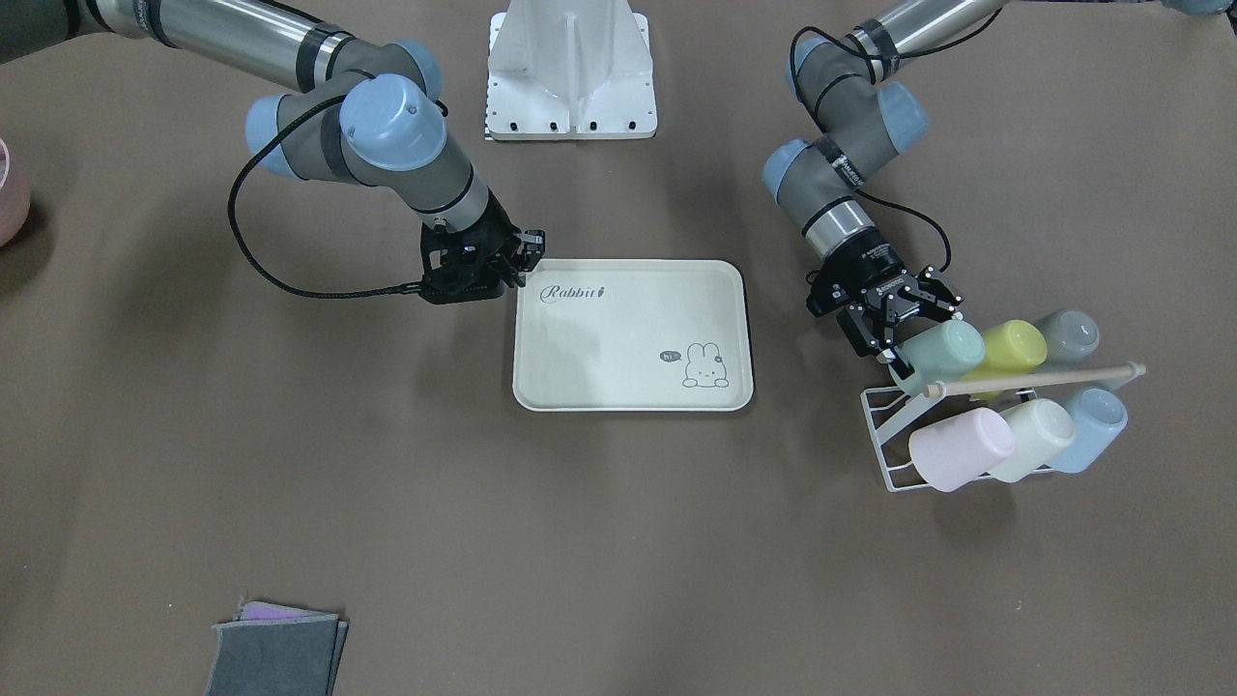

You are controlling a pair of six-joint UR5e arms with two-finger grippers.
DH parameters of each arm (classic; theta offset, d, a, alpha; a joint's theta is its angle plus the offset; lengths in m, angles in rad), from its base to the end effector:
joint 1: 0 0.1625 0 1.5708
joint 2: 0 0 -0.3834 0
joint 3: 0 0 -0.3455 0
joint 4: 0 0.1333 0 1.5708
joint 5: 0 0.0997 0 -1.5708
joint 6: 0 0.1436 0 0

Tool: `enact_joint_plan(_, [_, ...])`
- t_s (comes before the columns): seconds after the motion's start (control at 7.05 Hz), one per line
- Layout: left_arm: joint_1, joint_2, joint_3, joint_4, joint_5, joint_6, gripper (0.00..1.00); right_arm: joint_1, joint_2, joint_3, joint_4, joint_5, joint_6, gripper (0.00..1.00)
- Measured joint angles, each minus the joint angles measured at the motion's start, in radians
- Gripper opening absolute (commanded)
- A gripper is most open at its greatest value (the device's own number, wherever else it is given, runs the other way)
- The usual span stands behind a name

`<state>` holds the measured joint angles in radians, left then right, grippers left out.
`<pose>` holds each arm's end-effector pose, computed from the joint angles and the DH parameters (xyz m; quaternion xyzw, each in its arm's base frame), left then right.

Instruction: Pick up and place green cup on tray

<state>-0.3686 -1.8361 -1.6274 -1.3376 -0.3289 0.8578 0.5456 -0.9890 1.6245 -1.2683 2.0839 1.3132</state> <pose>0.3990 -0.4427 0.4605 0.1351 -0.5665 0.6833 0.4404 -0.5218 -0.3903 0.2713 -0.0374 -0.4909 0.0103 0.8704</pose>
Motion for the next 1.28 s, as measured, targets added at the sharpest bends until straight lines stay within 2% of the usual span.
enact_joint_plan(0.43, [-0.017,-0.004,0.014,0.0,0.004,-0.002,0.98,0.086,-0.03,0.017,-0.004,0.021,-0.026,0.99])
enact_joint_plan(0.57, [-0.018,-0.009,0.025,0.0,0.004,-0.003,0.98,0.133,-0.073,0.042,-0.006,0.049,-0.099,0.99])
enact_joint_plan(0.85, [-0.019,-0.015,0.036,0.0,0.004,-0.003,0.97,0.248,-0.173,0.088,-0.011,0.166,-0.276,0.99])
enact_joint_plan(0.99, [-0.019,-0.017,0.038,0.0,0.004,-0.003,0.82,0.302,-0.229,0.104,-0.009,0.215,-0.384,0.99])
enact_joint_plan(1.14, [-0.019,-0.018,0.039,0.0,0.004,-0.004,0.59,0.353,-0.307,0.123,-0.007,0.243,-0.516,0.99])
enact_joint_plan(1.28, [-0.019,-0.019,0.04,-0.001,0.004,-0.009,0.43,0.414,-0.388,0.141,-0.006,0.27,-0.636,0.99])
